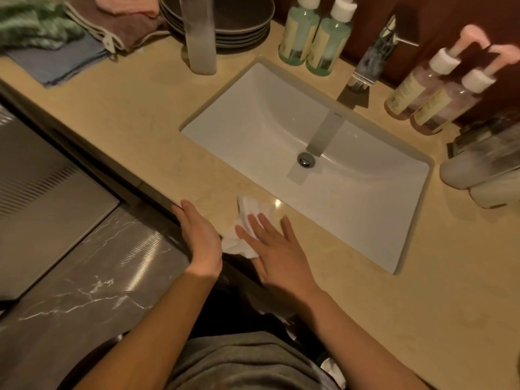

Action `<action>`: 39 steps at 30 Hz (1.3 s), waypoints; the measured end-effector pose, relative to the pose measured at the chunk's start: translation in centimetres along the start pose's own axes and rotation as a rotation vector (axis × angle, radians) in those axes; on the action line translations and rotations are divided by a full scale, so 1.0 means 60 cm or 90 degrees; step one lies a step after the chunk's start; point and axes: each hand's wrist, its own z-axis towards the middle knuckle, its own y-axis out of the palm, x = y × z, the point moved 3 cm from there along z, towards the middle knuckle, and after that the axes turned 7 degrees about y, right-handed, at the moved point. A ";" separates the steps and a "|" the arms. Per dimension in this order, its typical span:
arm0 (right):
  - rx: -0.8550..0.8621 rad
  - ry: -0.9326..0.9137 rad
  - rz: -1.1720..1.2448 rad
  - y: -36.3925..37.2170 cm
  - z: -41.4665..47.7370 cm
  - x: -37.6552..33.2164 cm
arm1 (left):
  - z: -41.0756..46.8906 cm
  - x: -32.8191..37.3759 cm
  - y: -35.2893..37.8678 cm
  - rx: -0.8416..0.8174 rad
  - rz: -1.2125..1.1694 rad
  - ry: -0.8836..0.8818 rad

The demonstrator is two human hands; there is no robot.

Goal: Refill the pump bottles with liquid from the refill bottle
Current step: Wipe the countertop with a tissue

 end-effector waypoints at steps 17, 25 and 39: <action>-0.094 -0.016 -0.011 -0.017 -0.159 0.127 | 0.055 -0.003 -0.059 -0.055 -0.015 -0.002; 0.020 -0.118 -0.048 0.002 0.071 -0.040 | 0.076 0.006 -0.093 -0.122 0.018 0.012; -0.017 -0.209 -0.004 -0.001 -0.138 0.087 | 0.027 -0.020 -0.095 -0.134 0.049 0.019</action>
